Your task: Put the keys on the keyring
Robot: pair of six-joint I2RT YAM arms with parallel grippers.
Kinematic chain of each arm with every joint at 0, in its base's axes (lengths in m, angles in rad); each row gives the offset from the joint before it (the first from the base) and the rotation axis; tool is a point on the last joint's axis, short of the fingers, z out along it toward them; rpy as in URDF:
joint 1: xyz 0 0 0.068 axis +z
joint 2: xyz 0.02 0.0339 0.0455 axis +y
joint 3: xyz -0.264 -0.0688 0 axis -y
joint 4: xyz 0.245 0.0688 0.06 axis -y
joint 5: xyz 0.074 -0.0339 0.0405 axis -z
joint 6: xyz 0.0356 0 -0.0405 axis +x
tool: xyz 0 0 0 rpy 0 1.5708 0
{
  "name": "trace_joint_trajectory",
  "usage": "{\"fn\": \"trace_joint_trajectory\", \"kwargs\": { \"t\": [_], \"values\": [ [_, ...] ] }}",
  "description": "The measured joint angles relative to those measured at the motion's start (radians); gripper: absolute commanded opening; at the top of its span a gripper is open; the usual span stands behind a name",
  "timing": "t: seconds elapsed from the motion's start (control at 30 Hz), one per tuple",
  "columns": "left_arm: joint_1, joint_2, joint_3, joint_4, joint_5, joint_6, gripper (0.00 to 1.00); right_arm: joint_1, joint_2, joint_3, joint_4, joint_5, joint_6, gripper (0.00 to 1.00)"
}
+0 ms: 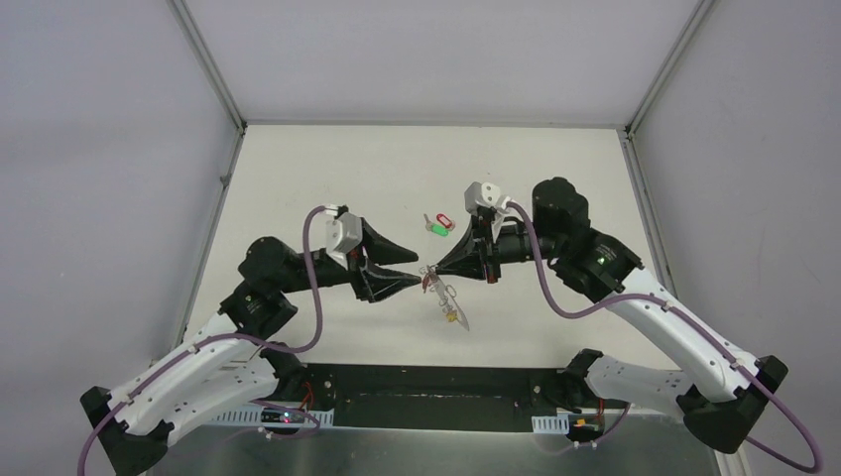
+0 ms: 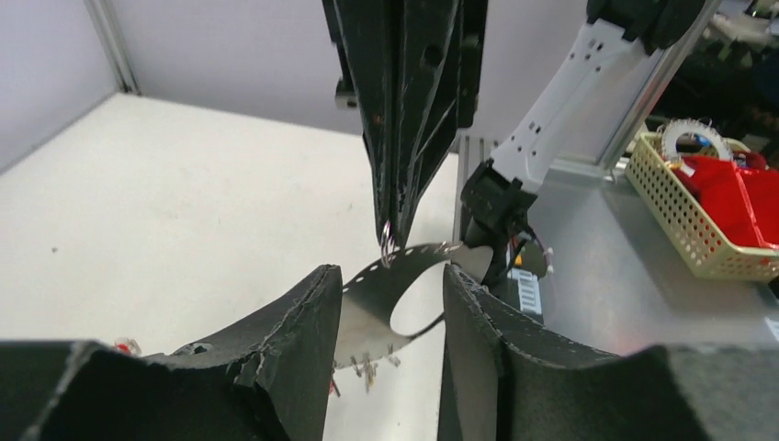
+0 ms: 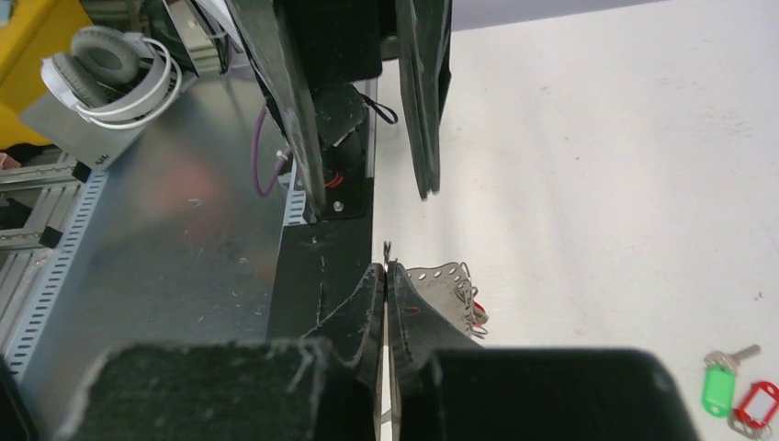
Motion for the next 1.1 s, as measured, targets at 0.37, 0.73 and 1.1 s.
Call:
{"fn": "trace_joint_trajectory", "kwargs": {
  "t": [0.37, 0.73, 1.1],
  "values": [
    [-0.018, 0.184, 0.054, -0.188, 0.058, 0.048, 0.36, 0.0, 0.159, 0.234, -0.472, 0.082, -0.195, 0.0],
    [-0.046, 0.189, 0.069, -0.197, 0.053, 0.065, 0.33, 0.0, 0.187, 0.239, -0.542, 0.109, -0.208, 0.0],
    [-0.046, 0.046, -0.004, -0.12, 0.005, 0.06, 0.33, 0.0, -0.039, -0.175, 0.01, 0.108, 0.067, 0.0]
  ]
}}
